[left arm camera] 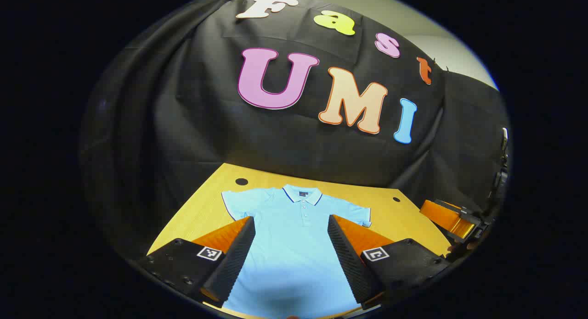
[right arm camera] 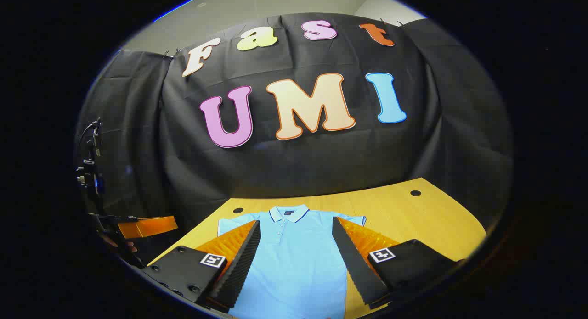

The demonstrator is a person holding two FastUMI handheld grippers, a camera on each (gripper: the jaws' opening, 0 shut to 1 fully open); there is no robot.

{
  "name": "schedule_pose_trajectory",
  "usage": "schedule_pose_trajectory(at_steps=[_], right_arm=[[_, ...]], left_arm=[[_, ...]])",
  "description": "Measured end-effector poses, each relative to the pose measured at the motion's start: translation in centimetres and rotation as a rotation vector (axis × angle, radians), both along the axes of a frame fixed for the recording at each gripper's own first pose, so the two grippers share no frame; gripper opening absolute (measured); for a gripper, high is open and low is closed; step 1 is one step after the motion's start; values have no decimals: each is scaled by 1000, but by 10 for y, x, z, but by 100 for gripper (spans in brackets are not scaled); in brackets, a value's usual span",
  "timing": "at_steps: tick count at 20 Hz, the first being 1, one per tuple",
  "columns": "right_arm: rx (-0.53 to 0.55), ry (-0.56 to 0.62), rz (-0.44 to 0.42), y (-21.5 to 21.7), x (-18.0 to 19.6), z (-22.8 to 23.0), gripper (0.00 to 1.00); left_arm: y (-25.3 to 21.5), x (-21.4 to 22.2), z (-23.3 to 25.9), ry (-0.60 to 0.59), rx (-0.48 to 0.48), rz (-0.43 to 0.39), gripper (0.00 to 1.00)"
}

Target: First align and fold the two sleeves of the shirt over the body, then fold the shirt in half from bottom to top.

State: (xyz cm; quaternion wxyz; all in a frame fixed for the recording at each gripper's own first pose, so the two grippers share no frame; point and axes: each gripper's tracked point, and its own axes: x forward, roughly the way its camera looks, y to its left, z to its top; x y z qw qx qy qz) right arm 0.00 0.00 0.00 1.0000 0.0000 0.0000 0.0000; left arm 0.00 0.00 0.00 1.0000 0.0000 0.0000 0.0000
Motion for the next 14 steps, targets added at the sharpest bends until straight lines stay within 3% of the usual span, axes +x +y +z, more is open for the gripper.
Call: schedule_pose_trajectory(at_steps=[14], right_arm=[[-10, 13, -18, -21, 0, 0, 97]], left_arm=[[-14, 1, -11, 9, -59, -13, 95]])
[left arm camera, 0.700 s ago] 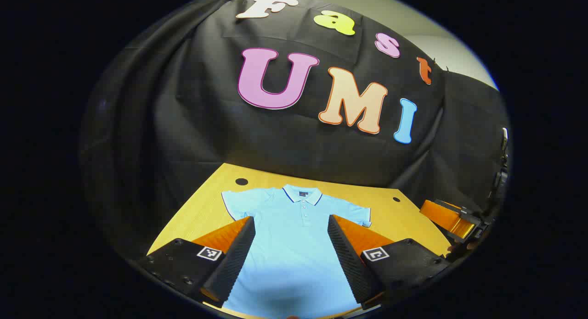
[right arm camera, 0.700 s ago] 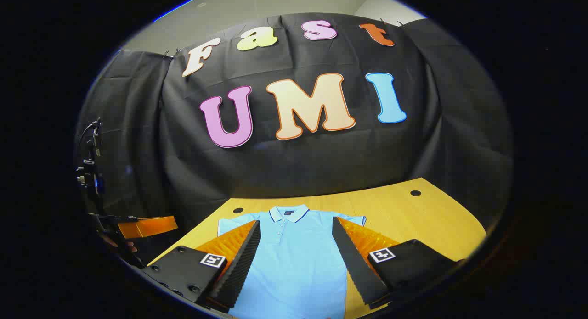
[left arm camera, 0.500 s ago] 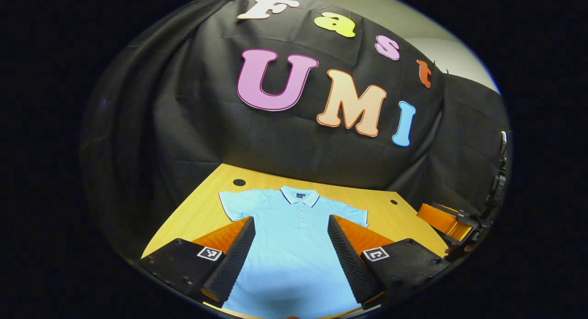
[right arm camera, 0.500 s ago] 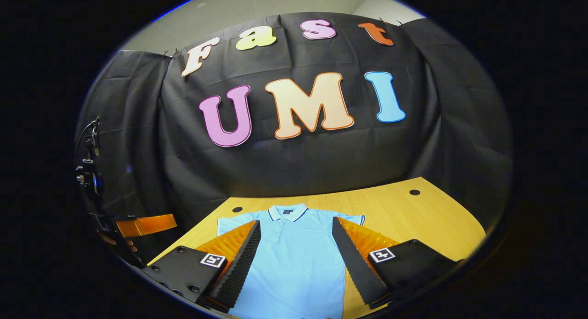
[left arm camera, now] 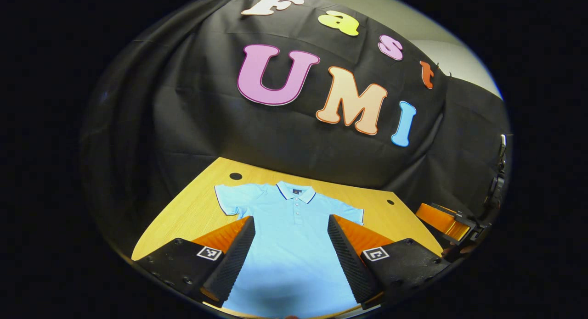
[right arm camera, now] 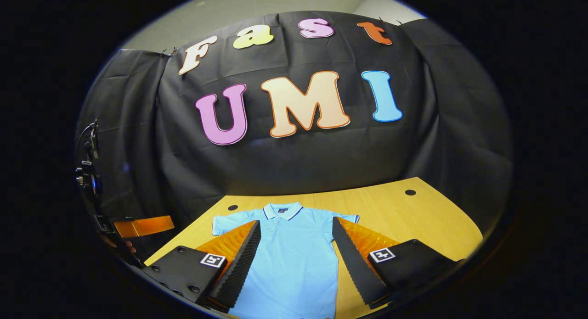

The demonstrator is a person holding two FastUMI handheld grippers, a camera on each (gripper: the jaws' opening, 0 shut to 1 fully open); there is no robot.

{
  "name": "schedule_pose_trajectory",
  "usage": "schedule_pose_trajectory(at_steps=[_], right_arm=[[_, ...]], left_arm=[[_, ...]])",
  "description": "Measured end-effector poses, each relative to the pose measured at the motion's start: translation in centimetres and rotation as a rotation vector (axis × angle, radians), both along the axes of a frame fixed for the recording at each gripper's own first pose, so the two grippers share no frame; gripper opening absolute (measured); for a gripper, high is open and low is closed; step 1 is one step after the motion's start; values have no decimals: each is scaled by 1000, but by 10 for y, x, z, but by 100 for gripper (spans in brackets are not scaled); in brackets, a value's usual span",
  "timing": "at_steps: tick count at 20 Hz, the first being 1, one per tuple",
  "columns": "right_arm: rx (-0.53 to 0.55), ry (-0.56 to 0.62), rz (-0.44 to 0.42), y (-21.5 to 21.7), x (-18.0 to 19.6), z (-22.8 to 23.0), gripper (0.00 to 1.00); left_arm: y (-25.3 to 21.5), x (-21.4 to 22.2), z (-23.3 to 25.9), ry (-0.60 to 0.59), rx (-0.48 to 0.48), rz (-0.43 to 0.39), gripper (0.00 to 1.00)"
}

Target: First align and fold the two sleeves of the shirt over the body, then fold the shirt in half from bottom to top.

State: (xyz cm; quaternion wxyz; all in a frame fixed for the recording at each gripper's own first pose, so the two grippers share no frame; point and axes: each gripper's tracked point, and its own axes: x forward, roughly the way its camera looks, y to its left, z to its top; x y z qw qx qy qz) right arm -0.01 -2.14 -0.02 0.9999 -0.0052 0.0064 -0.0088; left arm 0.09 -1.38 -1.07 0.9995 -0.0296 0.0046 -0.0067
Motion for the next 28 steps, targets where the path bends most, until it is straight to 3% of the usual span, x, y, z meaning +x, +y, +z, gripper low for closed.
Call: schedule_pose_trajectory(at_steps=[8, 11, 16, 21, 28], right_arm=[[15, 33, 1, -19, 22, -4, 98], [26, 56, -52, -45, 47, -5, 100], [83, 90, -76, -86, 115, -7, 97], [47, 141, -106, -124, 191, -24, 96], [32, 298, -159, -174, 276, -102, 96]], left_arm=[[-1, -5, -13, 30, -14, 28, 95], [2, -7, -19, 52, -22, 49, 95], [7, -3, -24, 80, -4, 103, 95], [5, 7, -23, 87, -21, 145, 95], [-4, 27, -41, 138, -58, 161, 95]])
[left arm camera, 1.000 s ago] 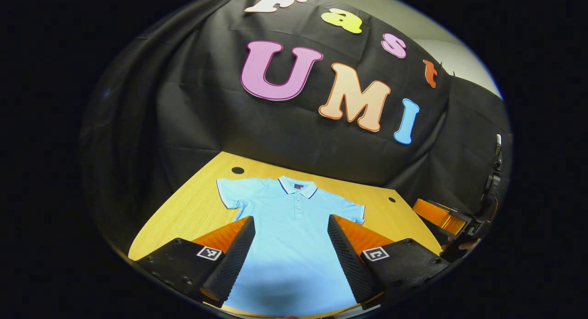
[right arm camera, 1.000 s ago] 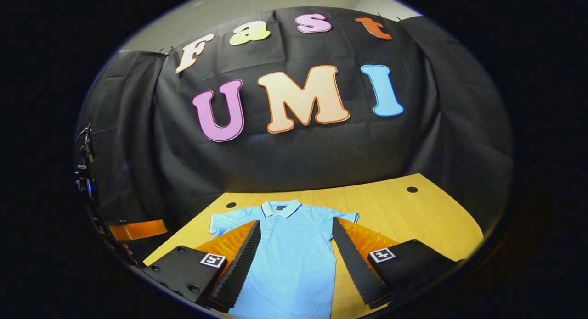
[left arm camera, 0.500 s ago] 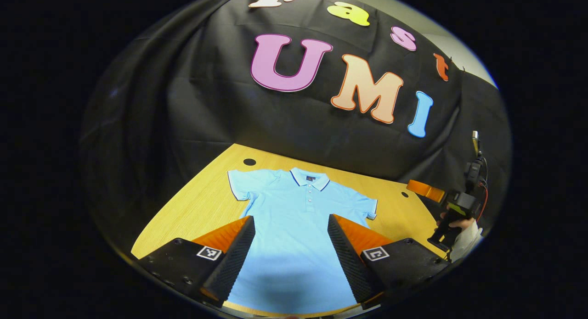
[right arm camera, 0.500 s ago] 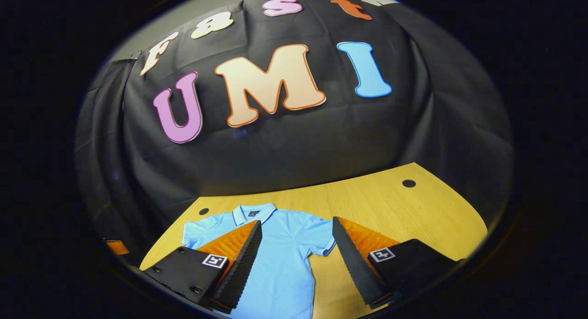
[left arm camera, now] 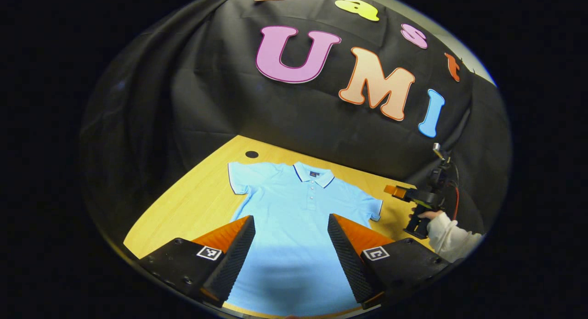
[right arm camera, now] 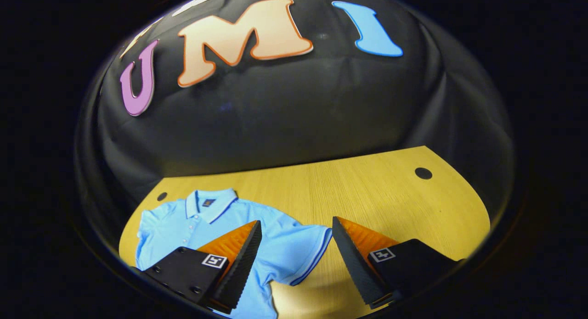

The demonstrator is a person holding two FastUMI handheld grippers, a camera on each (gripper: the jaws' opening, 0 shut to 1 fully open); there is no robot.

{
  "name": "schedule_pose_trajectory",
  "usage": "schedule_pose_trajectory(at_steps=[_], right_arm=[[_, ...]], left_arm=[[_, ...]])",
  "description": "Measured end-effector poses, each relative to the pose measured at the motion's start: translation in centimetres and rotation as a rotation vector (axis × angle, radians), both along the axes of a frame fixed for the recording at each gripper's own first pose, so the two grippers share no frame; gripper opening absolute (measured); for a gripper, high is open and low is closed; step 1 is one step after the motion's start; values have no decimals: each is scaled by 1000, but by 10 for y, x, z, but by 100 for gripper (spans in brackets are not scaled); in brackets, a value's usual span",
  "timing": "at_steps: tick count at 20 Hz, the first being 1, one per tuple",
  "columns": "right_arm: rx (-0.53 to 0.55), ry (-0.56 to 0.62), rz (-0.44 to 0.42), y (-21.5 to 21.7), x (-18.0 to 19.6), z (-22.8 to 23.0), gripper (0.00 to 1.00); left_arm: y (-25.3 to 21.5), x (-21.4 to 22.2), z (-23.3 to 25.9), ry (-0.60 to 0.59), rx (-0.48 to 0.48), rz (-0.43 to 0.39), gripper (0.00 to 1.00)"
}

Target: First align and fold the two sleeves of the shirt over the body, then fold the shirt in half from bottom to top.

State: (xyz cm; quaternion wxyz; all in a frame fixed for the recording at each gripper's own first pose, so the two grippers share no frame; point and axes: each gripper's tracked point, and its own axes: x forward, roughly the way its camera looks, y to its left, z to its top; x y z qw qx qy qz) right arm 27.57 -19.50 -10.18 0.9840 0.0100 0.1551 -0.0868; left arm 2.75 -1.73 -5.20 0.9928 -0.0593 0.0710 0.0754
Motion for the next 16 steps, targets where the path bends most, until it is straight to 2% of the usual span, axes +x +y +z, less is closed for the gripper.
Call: schedule_pose_trajectory(at_steps=[3, 9, 11, 12, 16], right_arm=[[30, 72, -39, -16, 18, -34, 96], [70, 145, -74, -29, 39, -61, 96], [69, 143, -74, -29, 43, -64, 91], [66, 146, -76, -31, 42, -64, 72], [47, 148, -83, -36, 42, -66, 42]], left_arm=[[-5, 8, -12, 15, -13, 5, 95], [-28, 18, -30, 68, 21, -20, 95], [-34, 24, -31, 74, 11, -31, 95], [-35, 27, -31, 78, 9, -36, 95], [-36, 30, -30, 84, 13, -46, 95]])
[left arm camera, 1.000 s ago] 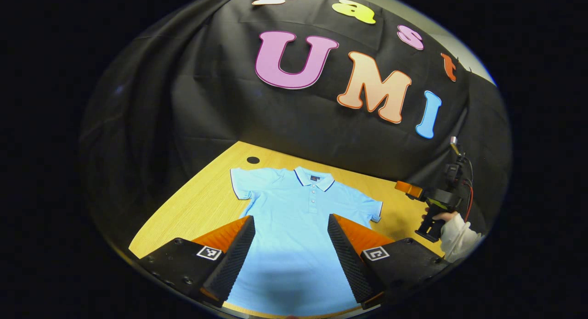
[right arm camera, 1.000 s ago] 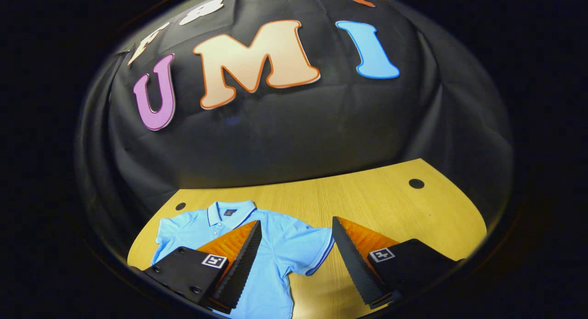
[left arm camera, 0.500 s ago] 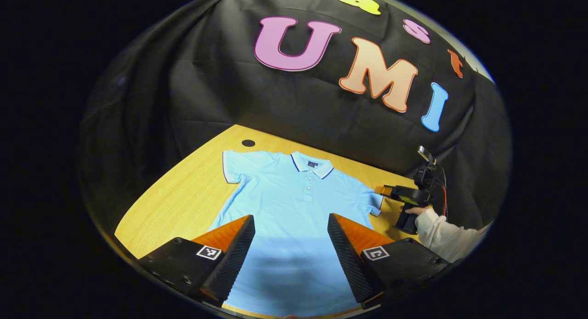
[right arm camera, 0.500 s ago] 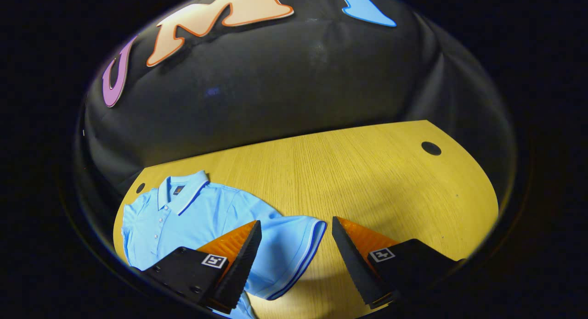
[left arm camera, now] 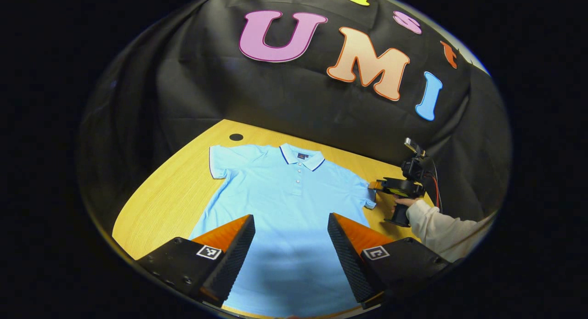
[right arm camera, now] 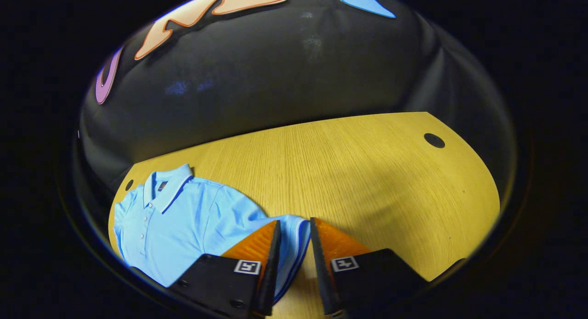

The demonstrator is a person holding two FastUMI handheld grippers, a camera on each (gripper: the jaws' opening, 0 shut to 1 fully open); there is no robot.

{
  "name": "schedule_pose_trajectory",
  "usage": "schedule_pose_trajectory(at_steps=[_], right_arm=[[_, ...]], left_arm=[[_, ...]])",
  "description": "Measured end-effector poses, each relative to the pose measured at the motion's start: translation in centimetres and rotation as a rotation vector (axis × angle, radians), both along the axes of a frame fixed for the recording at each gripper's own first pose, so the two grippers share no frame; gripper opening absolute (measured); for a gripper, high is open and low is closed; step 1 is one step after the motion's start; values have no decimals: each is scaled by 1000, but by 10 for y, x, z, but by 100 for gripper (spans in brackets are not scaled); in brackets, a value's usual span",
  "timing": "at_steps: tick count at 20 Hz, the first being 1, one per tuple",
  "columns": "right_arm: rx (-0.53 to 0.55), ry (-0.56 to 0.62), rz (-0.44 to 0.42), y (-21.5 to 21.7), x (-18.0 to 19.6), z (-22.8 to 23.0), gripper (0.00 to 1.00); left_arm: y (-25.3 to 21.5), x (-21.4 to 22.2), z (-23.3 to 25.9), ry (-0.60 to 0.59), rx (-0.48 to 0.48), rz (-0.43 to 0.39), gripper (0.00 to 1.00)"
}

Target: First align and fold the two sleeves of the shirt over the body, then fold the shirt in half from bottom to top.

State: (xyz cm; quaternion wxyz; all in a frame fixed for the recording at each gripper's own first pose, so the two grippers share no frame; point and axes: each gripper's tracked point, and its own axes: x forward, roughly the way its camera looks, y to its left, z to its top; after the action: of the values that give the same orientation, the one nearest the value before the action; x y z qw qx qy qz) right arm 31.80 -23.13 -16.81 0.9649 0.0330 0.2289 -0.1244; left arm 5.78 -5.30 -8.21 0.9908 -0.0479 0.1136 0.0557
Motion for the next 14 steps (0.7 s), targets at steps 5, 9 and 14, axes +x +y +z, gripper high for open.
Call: schedule_pose_trajectory(at_steps=[5, 9, 14], right_arm=[[-1, 8, 21, 6, -1, -1, 5], [41, -17, 58, 25, -6, 14, 5], [301, -102, 254, 118, -10, 48, 5]], left_arm=[[3, 2, 2, 3, -8, 1, 95], [9, 1, 3, -3, -8, 7, 95], [9, -3, 6, -10, -15, 14, 95]])
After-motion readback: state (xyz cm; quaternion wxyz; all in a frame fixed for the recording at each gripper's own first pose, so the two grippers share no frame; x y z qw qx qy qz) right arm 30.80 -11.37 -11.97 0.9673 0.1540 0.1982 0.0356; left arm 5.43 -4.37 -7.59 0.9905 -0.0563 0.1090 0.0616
